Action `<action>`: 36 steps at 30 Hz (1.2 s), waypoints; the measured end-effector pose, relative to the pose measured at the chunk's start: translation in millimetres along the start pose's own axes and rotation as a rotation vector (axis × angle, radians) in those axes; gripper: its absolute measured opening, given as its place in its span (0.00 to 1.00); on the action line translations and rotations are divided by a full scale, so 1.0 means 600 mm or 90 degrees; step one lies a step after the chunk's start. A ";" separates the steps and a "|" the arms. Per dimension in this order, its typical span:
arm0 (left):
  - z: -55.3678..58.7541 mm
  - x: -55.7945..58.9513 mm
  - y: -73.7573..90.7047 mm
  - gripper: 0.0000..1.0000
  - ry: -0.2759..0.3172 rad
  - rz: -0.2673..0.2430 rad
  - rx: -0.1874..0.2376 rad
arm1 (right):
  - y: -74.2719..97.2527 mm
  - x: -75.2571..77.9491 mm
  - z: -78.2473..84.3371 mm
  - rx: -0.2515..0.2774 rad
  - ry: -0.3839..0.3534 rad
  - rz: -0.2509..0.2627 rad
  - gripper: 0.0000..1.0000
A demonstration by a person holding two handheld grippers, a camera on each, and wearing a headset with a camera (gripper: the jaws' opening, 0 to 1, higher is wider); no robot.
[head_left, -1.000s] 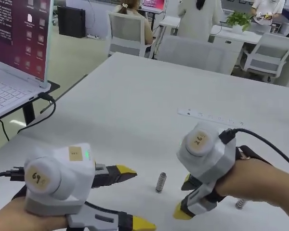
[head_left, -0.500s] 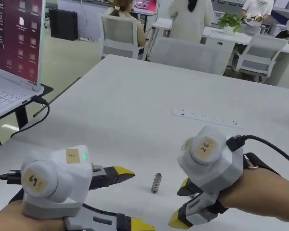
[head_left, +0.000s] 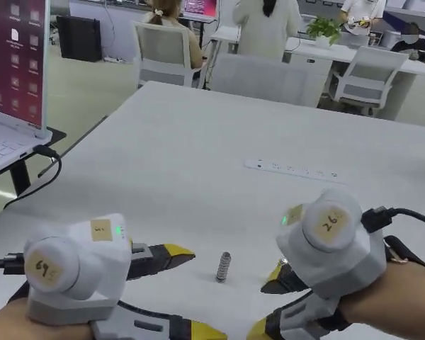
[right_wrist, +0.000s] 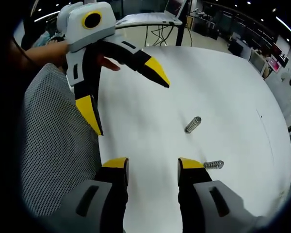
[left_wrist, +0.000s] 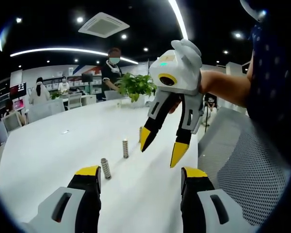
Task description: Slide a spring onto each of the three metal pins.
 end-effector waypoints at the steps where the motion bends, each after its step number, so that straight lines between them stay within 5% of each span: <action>1: -0.001 0.001 -0.001 0.63 0.000 0.001 0.000 | 0.002 -0.002 0.002 0.002 -0.002 0.001 0.39; 13: -0.004 0.008 -0.004 0.64 0.002 0.004 0.002 | 0.032 -0.010 0.038 0.029 -0.045 0.022 0.42; 36: -0.005 0.016 -0.009 0.67 0.010 0.000 -0.006 | 0.102 -0.001 0.150 0.061 -0.143 0.096 0.46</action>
Point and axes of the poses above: the centre of the closed fingertips' face, and the gripper's own axes: y roughly backward along the fingers, x roughly to its right, z roughly out of its underside, the point moved 7 cm from there along y, roughly backward along the fingers, and after that the axes turned 5 degrees about y, right-handed, at the moved point
